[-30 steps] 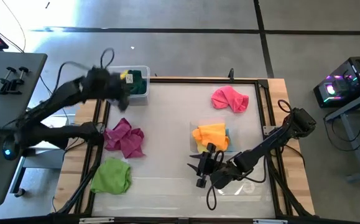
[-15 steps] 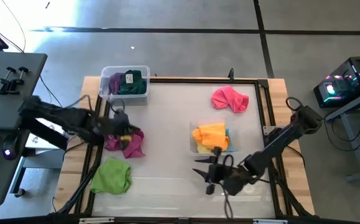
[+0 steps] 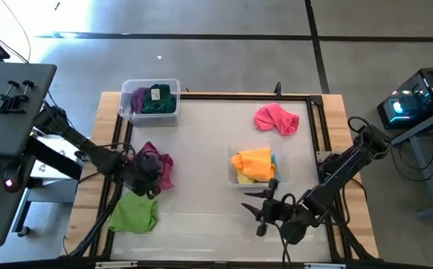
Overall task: Sort towels by color in basket
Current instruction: Put the dark pink towel into the top transparent bin
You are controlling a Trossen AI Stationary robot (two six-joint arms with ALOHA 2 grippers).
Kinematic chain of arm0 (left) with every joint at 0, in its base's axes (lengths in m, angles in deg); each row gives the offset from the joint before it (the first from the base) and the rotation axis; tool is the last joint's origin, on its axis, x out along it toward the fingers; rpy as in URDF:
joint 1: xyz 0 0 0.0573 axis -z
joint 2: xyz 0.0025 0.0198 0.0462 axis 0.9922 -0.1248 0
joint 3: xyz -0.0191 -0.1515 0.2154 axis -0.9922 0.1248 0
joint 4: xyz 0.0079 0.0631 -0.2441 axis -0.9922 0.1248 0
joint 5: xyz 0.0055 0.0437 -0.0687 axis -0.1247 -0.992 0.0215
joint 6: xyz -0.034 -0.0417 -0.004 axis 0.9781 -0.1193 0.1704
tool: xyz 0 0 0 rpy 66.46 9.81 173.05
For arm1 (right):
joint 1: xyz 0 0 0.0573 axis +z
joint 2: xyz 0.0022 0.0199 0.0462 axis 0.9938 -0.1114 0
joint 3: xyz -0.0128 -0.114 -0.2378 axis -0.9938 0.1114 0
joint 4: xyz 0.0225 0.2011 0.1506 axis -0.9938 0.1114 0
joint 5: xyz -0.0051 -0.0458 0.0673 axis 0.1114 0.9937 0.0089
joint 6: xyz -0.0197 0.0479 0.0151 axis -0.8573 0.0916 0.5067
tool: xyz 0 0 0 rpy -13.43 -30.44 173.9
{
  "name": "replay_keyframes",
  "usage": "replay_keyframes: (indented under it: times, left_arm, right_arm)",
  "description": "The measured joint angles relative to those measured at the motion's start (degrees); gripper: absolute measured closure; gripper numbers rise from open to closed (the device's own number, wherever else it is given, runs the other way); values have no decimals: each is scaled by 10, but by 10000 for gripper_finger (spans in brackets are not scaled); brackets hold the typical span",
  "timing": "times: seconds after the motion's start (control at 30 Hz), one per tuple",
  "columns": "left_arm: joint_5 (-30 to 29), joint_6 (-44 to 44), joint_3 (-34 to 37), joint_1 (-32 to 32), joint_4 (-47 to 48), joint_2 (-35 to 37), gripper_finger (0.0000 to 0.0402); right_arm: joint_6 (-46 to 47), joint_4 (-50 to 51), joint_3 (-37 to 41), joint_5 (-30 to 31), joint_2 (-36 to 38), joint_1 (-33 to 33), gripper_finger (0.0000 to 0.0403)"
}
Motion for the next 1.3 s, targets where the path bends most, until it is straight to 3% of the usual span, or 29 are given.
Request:
replay_keyframes:
  times: [0.17,0.3,0.53,0.67,0.97,1.3]
  left_arm:
    - [0,94,0,0,99,-5,361]
    - [0,135,0,0,131,-5,311]
    - [-9,187,68,-2,115,-8,209]
    - [-49,205,114,-3,29,-7,185]
    - [-58,151,218,-7,-180,-13,211]
    - [-45,-41,262,-7,-432,-28,330]
  right_arm:
    - [16,14,0,1,0,-5,250]
    - [16,14,0,1,0,-5,250]
    - [17,14,0,1,0,-5,250]
    - [18,14,0,1,0,-5,250]
    - [43,14,0,0,0,-17,250]
    - [48,11,0,-33,0,-47,250]
